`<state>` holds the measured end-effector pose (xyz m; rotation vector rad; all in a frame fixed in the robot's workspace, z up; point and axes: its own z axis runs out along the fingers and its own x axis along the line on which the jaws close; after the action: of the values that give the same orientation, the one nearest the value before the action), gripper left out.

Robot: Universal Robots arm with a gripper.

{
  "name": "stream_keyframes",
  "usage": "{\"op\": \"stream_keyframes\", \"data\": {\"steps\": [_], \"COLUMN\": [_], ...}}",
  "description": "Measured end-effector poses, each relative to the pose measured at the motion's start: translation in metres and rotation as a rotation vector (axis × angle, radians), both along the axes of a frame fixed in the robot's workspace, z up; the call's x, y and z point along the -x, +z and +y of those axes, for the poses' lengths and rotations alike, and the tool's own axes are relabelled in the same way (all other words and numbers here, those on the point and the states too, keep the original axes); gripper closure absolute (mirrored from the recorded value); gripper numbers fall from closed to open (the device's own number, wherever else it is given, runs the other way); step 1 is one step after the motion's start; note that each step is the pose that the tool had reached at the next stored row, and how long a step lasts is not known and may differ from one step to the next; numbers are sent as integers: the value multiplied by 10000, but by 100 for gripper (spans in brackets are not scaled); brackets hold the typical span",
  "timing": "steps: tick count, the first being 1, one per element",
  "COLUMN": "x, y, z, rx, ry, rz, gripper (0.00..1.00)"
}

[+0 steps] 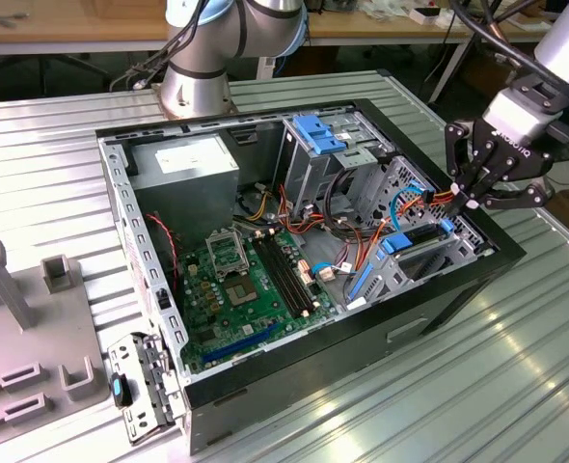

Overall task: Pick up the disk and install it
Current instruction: 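Insert the first disk wire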

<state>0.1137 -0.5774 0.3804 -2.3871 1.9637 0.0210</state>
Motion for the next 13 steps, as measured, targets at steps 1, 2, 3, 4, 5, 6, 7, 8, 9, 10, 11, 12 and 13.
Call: {"op": "stream_keyframes", "data": {"steps": [1,2,3,4,5,6,7,8,9,10,11,12,13], "x": [0,0,0,0,0,0,0,0,0,-1,0,-1,-1], "y": [0,0,0,0,0,0,0,0,0,0,0,0,0], "z": [0,0,0,0,0,0,0,0,0,0,0,0,0], "rx": [-1,0,0,0,0,0,0,0,0,-1,0,0,0], "ry": [69,150,210,331,416,516,564,615,694,783,865,918,1016], "rz": [0,0,0,0,0,0,0,0,0,0,0,0,0], "gripper": [89,89,89,89,89,89,89,89,89,89,89,89,89]}}
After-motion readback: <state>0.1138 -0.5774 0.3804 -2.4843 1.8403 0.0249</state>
